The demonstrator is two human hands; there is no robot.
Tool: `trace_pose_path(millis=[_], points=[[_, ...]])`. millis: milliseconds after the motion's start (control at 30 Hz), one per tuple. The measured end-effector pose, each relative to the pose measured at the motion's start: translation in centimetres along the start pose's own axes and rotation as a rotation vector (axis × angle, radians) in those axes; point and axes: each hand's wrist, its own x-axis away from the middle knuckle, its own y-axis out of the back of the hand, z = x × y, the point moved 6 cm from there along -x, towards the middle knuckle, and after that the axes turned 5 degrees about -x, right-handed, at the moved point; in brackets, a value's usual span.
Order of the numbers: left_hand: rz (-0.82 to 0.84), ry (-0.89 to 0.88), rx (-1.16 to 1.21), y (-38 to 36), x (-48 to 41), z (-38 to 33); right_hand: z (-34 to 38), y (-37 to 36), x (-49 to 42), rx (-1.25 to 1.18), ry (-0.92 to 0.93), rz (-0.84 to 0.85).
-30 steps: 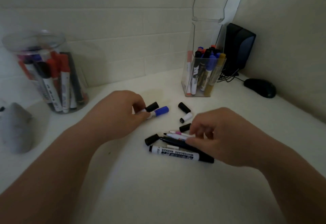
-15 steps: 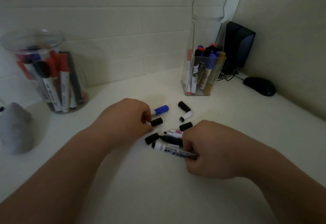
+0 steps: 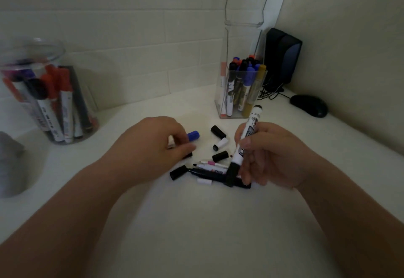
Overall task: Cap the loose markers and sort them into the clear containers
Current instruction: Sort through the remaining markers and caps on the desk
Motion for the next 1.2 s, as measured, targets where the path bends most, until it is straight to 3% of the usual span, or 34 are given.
trace_pose_path(millis=[100,200,467,567,633,767,833,1033,1200], points=[[0.043,-0.125,0.381,0.3,0.9,-2.8,0.5,-0.5,-0.2,-0.090,0.102,0.048],[0.068,-0.168,0.461,-0.9,1.4,-4.7,0.9,-0.9,-0.2,-0.085,0.173,0.057],[-0.091,0.071,0.805,-0.7,0.8,-2.3,2.8,1.5,0.5,-0.051,0.327,-0.163],[-0.084,0.054,0.785,-0.4,0.9,-2.2,3.5,1.8,1.3,0.251,0.355,-0.260],[-0.114,0.078,0.956,-0.4,0.8,-2.1,3.4,0.9,1.5,0.503,0.334,-0.235],[-0.136,0.159,1.383,-1.0,0.4,-2.2,3.0,-0.3,1.2,0.513,0.290,-0.169],[-0.118,0.187,1.486,-1.3,0.3,-2.4,2.8,0.1,1.1,0.447,0.245,-0.179],[-0.121,0.100,1.289,-1.0,0.4,-1.9,2.0,-0.1,1.3,0.259,0.038,-0.093],[-0.048,-0.061,0.562,-1.3,0.7,-2.3,1.3,-3.0,1.5,0.803,0.018,-0.045]])
